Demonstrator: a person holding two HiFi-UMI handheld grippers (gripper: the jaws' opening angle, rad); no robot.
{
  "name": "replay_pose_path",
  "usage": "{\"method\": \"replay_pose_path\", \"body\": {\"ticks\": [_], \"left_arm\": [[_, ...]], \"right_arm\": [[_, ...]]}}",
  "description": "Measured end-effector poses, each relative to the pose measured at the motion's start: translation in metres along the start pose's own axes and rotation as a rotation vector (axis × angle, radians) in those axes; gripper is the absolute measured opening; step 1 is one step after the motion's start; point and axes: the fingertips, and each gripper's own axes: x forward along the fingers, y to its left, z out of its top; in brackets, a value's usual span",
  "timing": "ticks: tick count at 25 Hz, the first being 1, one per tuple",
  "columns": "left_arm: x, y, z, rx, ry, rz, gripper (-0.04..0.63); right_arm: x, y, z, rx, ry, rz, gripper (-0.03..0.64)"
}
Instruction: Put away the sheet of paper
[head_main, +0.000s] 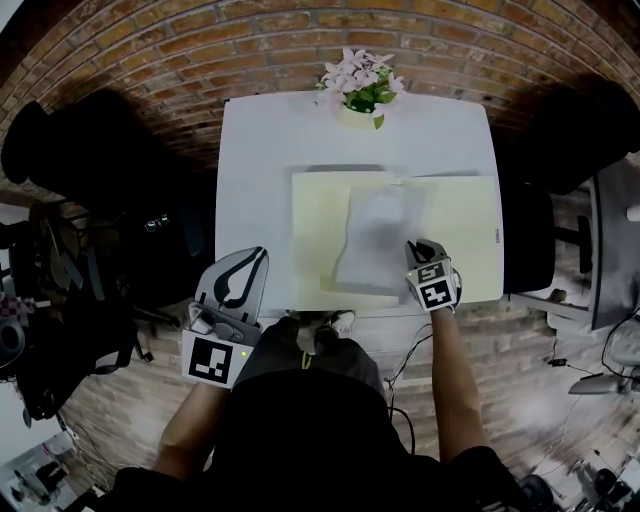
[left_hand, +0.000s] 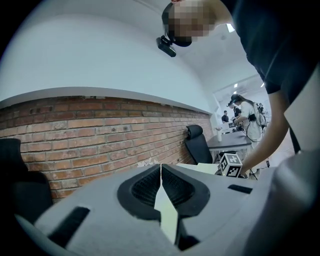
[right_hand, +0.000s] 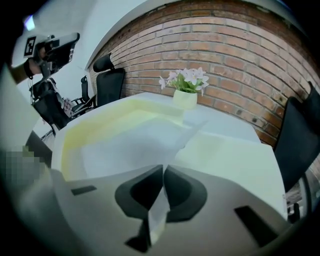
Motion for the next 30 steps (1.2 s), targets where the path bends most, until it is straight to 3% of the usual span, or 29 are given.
{"method": "replay_pose_path", "body": {"ticks": [7, 20, 30], "left_arm": [[-0.008, 0.005, -0.002, -0.005, 0.0, 0.02, 0.031], [-0.024, 0.021, -0.013, -0.017, 0.03, 0.058, 0.031], [-0.03, 0.028, -0.018, -0.023, 0.036, 0.07, 0.031]], "right_arm": [[0.014, 0.019, 0.019, -0.057, -0.006, 0.05, 0.014], [0.031, 0.042, 0.038, 0.053, -0.044, 0.119, 0.014], [0.044, 0.043, 0.034, 0.158, -0.048, 0.11, 0.015]]}}
